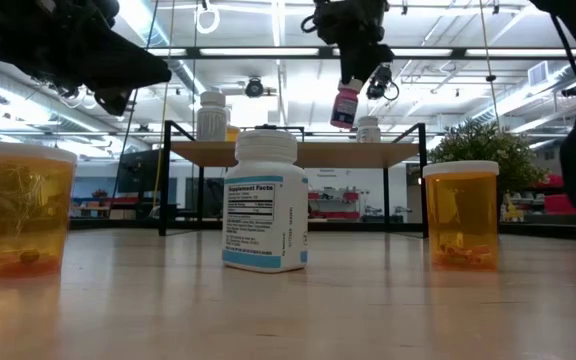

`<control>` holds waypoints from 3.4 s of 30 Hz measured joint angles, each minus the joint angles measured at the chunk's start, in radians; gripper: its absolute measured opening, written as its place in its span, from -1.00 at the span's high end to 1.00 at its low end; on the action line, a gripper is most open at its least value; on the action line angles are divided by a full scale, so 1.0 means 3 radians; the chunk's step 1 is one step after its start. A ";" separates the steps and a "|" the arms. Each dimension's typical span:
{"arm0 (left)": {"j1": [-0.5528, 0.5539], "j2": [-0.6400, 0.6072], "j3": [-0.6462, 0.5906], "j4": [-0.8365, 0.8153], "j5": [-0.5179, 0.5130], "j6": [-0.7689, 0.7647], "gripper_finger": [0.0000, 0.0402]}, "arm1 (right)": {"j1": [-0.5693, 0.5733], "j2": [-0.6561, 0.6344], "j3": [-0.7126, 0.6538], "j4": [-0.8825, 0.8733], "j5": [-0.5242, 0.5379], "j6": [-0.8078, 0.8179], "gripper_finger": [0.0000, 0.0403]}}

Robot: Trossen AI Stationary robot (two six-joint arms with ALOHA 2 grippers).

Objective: Pick and place medicine bottles onto shelf by color
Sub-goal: Put the pink pill bottle on the shelf, then put the right yellow pill bottle on the shelf

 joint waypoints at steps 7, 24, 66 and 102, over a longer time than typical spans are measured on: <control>0.0000 0.0000 0.0000 0.0000 0.0001 -0.0049 0.73 | -0.0001 -0.0308 -0.0341 0.0009 0.0153 0.0004 0.06; 0.0086 0.0000 0.0000 0.0102 -0.0004 0.0056 0.71 | -0.0041 -0.1015 -0.1153 0.0173 0.0201 0.0253 0.05; 0.0086 0.0000 0.0000 0.0092 -0.0004 0.0118 0.69 | -0.0392 -0.0570 -0.1152 0.0297 -0.0133 0.0125 -0.13; 0.0027 -0.0001 0.0001 0.0037 -0.0003 0.0053 0.71 | 0.1443 -0.0365 -0.0649 0.0283 0.0365 0.1330 -0.16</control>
